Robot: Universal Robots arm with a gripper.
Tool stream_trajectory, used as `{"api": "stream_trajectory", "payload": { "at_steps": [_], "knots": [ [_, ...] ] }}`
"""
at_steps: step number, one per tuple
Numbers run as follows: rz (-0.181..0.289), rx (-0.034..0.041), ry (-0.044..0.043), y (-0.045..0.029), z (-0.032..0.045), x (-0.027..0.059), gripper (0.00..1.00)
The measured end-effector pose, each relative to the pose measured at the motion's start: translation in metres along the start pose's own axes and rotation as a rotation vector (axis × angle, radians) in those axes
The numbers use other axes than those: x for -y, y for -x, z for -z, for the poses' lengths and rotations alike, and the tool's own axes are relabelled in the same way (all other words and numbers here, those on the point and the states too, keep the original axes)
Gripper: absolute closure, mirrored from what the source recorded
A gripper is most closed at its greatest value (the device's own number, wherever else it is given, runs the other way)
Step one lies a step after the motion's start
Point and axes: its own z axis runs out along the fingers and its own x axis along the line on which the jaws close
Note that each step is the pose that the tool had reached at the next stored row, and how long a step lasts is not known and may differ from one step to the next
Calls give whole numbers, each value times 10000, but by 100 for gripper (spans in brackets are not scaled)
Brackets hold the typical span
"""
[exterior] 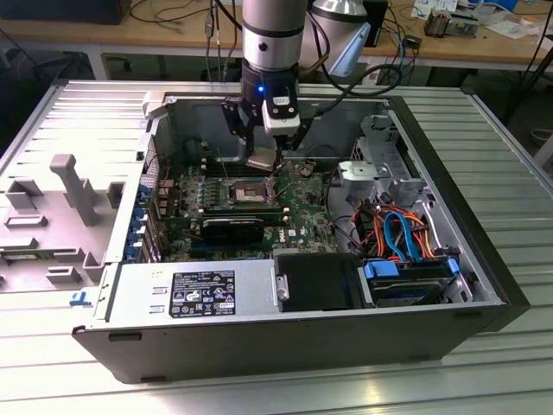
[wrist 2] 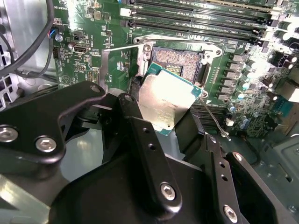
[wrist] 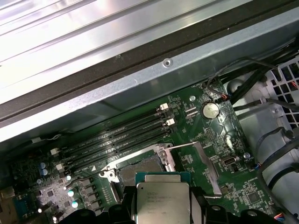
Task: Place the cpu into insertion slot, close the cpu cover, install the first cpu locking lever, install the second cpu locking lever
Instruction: 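Place the cpu into insertion slot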
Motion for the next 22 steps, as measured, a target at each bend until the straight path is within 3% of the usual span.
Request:
{"api": "stream_trajectory", "payload": {
  "at_steps": [22],
  "knots": [
    [-703, 19, 12, 0, -10, 0, 46]
  ]
}}
